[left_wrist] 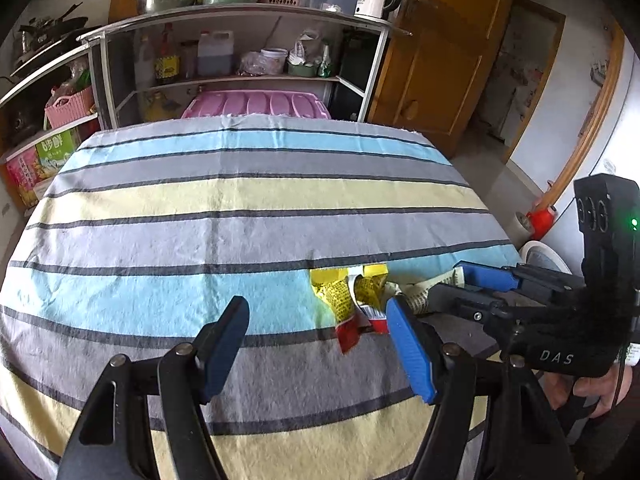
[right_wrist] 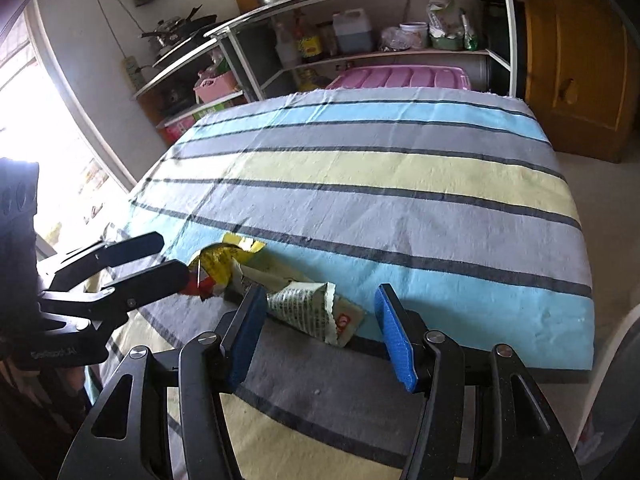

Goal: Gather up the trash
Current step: 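Grasp the yellow wrapper with left gripper while right gripper grasps the paper packet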

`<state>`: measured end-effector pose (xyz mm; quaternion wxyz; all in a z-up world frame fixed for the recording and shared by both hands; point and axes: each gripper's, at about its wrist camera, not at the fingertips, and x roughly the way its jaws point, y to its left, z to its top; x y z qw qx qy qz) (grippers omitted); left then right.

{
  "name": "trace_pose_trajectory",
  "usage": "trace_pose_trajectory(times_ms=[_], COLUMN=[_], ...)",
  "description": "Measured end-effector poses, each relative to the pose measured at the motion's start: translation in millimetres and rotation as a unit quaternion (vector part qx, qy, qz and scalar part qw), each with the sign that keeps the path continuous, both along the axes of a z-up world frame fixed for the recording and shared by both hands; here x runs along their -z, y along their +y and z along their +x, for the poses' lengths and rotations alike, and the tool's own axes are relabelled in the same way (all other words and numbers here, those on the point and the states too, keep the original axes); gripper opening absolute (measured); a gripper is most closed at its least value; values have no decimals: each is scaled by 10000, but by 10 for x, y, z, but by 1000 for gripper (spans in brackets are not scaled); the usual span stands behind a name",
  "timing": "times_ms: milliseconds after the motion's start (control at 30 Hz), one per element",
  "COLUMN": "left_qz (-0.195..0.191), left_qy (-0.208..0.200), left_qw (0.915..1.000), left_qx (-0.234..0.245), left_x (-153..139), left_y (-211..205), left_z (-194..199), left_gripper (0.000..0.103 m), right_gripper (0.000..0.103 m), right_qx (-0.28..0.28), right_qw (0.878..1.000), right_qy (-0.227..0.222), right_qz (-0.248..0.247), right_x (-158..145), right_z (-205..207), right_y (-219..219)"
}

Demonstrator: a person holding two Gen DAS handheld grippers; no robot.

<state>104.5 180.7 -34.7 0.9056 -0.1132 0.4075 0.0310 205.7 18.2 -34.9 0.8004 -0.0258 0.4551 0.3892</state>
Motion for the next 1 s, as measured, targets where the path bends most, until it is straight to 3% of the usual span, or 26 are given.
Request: trace_pose_trajectory(times_ms=[133, 333, 767, 933, 1000], left_qz=[-77, -101, 170, 224, 280], left_qy=[47, 98, 288, 285, 280], left_qw=[10000, 9999, 9994, 9993, 9992], left_qx=[-15, 18, 66, 108, 111], left_x=[33, 56, 178, 174, 166], left_y=[21, 23, -112, -155, -170], left_z=[37, 99, 240, 237, 237], left_gripper=[73, 73, 73, 61, 50], right_gripper=[26, 11, 7, 7, 7], right_qx=[-76, -101, 299, 329, 349], right_qw=[9996, 9996, 9986, 9982, 9981], right_qy=[189, 131, 117, 135, 141], right_qz=[187, 230, 424, 476, 496], right_x=[17, -14, -63, -69, -71], right_z=[17, -17, -4, -12, -20], right_y=[-32, -67, -320, -340, -355])
